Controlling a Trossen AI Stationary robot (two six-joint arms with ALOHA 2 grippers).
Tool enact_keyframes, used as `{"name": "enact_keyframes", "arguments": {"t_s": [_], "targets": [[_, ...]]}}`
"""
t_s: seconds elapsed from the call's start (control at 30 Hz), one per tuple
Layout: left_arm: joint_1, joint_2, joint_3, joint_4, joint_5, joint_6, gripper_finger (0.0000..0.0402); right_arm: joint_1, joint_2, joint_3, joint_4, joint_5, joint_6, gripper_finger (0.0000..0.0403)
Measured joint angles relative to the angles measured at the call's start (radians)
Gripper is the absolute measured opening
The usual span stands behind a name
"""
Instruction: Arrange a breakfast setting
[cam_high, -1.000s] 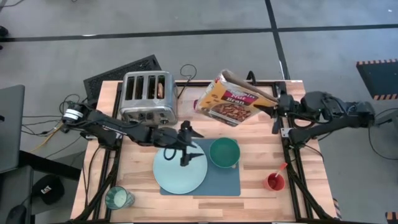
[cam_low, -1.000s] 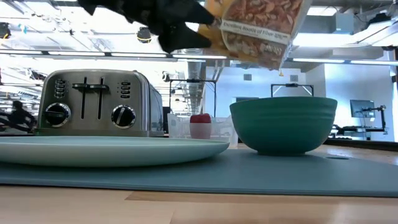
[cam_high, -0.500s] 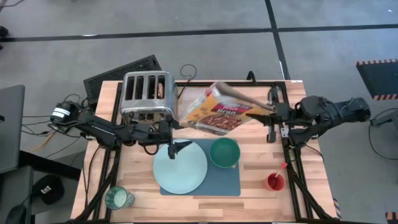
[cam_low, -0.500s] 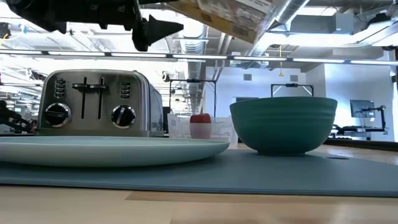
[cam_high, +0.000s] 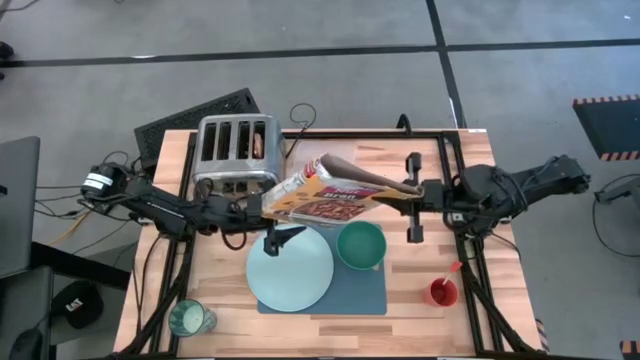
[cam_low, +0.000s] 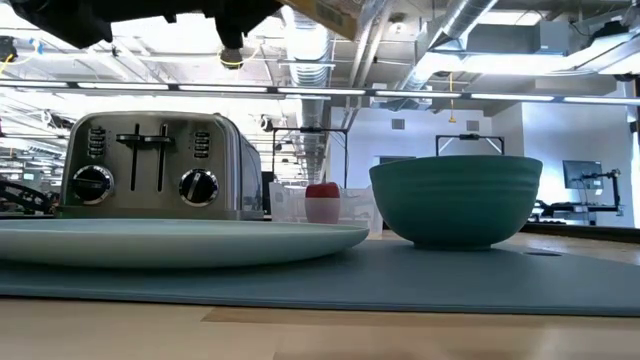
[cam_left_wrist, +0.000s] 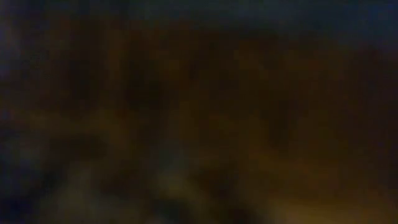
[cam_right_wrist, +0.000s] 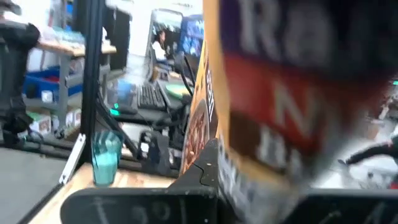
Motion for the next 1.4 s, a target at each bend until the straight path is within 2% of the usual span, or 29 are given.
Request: {"name": "enact_keyframes", "arguments": {"t_s": [0.1,0.2,0.4,0.53,0.63,0.8,0.97,1.13,1.23,1.4], "targets": [[-0.005,0.000,0.000,0.039,-0.001,0.031,0.0346,-0.001,0.022,0.001,0.055,-0.006,-0.006,0.0023],[-0.017,0.000,0.000,0.086,0.002,0.071,0.0322,-0.003,0.039,0.001,0.081,-0.010,-0.006,0.0023],[-0.033,0.000,0.000,0.123,-0.002,0.123,0.0239,-0.002,0.061,0.002,0.113,-0.011,0.001,0.0025],[-0.037,0.000,0.000,0.118,-0.001,0.130,0.0181,-0.003,0.063,0.002,0.111,-0.017,0.017,0.0045],[-0.037,0.000,0.000,0.110,-0.002,0.130,0.0153,-0.003,0.064,0.002,0.110,-0.016,0.040,0.0060],[-0.037,0.000,0.000,0.105,-0.002,0.131,0.0149,-0.002,0.063,0.002,0.104,-0.014,0.040,0.0098],[-0.039,-0.058,0.000,0.024,-0.015,0.134,0.0149,0.022,0.021,-0.001,0.078,0.014,0.004,0.0170],[-0.052,-0.149,0.000,-0.116,-0.045,0.124,0.0149,0.057,-0.088,-0.001,0.001,0.047,0.001,0.0237],[-0.052,-0.211,0.000,-0.220,-0.045,0.102,0.0149,0.075,-0.151,0.000,-0.082,0.064,0.016,0.0254],[-0.053,-0.311,0.000,-0.421,-0.042,0.054,0.0149,0.093,-0.251,0.000,-0.222,0.067,0.056,0.0255]]}}
